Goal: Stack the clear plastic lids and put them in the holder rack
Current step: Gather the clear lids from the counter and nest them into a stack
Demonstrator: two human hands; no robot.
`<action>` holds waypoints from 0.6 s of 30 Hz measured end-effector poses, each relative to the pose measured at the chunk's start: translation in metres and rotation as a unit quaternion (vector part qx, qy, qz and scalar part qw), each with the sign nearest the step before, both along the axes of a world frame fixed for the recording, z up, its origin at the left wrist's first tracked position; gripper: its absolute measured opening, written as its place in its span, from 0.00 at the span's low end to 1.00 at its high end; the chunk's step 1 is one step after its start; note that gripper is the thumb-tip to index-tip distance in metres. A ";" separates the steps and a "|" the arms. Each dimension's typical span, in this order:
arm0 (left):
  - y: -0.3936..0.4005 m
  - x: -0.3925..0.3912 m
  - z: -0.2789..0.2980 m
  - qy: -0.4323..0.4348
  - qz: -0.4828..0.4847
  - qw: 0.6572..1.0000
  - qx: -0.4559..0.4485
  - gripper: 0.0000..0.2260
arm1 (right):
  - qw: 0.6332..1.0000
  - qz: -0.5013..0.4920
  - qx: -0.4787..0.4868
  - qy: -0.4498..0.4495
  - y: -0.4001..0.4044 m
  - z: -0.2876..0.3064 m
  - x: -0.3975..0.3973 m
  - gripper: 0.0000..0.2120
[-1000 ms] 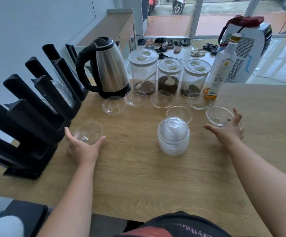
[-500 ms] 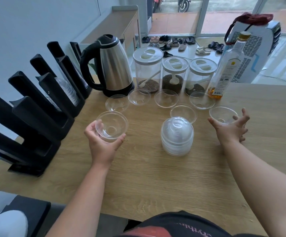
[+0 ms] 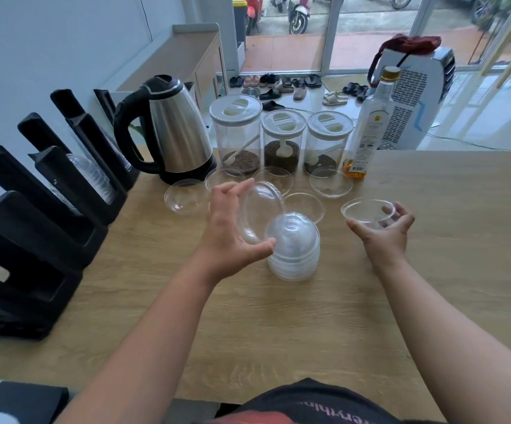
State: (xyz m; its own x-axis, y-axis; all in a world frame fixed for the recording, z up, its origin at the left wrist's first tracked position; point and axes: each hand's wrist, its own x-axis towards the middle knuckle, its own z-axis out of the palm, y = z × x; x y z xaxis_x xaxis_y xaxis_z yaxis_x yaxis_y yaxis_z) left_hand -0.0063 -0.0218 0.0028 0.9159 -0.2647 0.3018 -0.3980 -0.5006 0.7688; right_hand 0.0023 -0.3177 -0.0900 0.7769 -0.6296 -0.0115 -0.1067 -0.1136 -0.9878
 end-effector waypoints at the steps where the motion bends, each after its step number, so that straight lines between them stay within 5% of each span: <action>1: -0.005 0.003 0.001 0.005 -0.019 0.999 0.025 0.43 | 1.000 0.007 0.011 -0.009 0.001 0.003 -0.001 0.44; 11: -0.039 0.014 0.002 0.039 -0.087 0.987 0.130 0.36 | 0.996 0.074 0.010 -0.054 0.003 0.039 -0.014 0.39; 18: -0.041 0.012 -0.016 0.082 -0.090 0.991 0.057 0.37 | 0.988 0.137 0.015 -0.073 0.009 0.079 -0.023 0.41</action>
State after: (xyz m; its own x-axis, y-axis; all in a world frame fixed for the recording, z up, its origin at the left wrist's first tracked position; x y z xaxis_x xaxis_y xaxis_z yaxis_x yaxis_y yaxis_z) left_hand 0.0052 -0.0628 -0.0137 0.8848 -0.4524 0.1112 -0.3627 -0.5193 0.7738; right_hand -0.0208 -0.3090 -0.0105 0.9124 -0.3973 0.0983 0.0686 -0.0881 -0.9937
